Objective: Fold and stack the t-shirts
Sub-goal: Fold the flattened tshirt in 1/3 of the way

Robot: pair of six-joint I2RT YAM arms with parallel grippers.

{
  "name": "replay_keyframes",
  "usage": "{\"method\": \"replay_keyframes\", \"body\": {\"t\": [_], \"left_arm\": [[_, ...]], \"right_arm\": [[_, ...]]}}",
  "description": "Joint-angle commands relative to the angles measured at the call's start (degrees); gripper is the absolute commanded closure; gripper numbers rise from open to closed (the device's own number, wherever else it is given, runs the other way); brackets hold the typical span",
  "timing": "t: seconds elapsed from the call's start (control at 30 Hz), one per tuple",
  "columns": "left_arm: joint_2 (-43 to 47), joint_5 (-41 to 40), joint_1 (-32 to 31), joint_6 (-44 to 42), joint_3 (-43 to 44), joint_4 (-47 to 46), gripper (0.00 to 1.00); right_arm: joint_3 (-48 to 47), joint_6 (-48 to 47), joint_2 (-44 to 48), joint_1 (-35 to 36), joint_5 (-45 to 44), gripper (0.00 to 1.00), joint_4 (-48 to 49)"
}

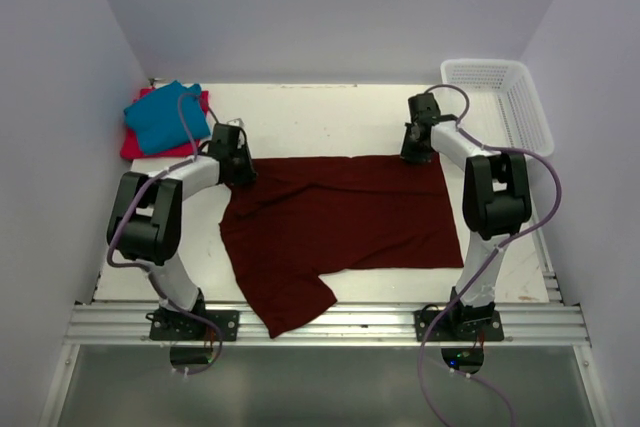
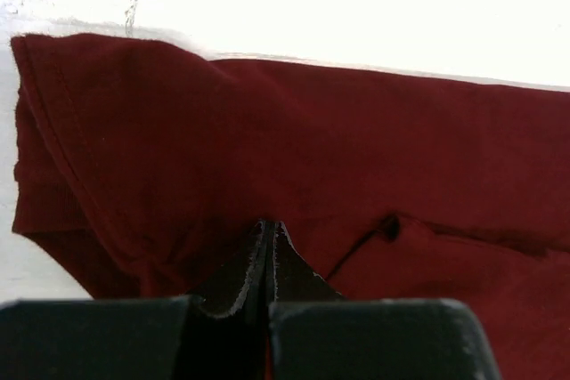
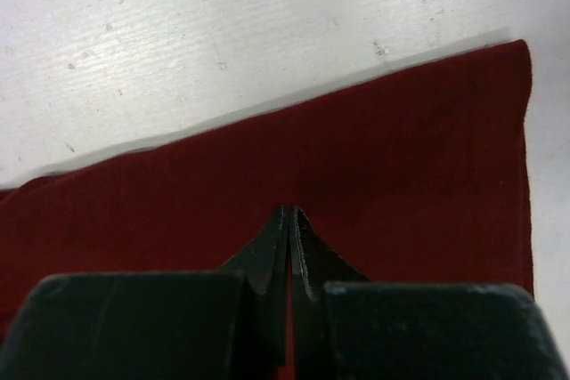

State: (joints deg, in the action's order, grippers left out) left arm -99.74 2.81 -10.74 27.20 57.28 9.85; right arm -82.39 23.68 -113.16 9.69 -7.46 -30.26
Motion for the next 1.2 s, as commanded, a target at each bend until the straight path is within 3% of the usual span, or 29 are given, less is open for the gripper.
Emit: {"method": "replay_keyframes", "body": {"t": [0.0,0.33,0.67,0.9,1.17], "left_arm": [[-2.4,0.2,1.5,2.4,3.1,-2.8,1.0],[-9.6,1.8,7.0,4.4,6.9,0.3,1.0],[-18.5,5.6,9.6,0.7,19.6,1.1,1.0],[-12.9,10.5,9.4,0.0,16.9,-3.9,1.0],[-6.4,7.8,7.0,-0.7,14.1,1.4,1.0]], "right_arm": [[-1.8,-1.4,0.0,0.5,1.9,1.0,1.0],[-2.0,-1.3,-1.0,2.0,1.0,1.0,-0.2],[-4.2,-1.7,-1.8,3.5,-0.2,1.0,-1.7],[-3.1,-2.0,-1.0,3.6,-0.5,1.0,-1.1],[-2.6,-2.1,-0.8,4.1,-0.7,1.0,-0.4]]}}
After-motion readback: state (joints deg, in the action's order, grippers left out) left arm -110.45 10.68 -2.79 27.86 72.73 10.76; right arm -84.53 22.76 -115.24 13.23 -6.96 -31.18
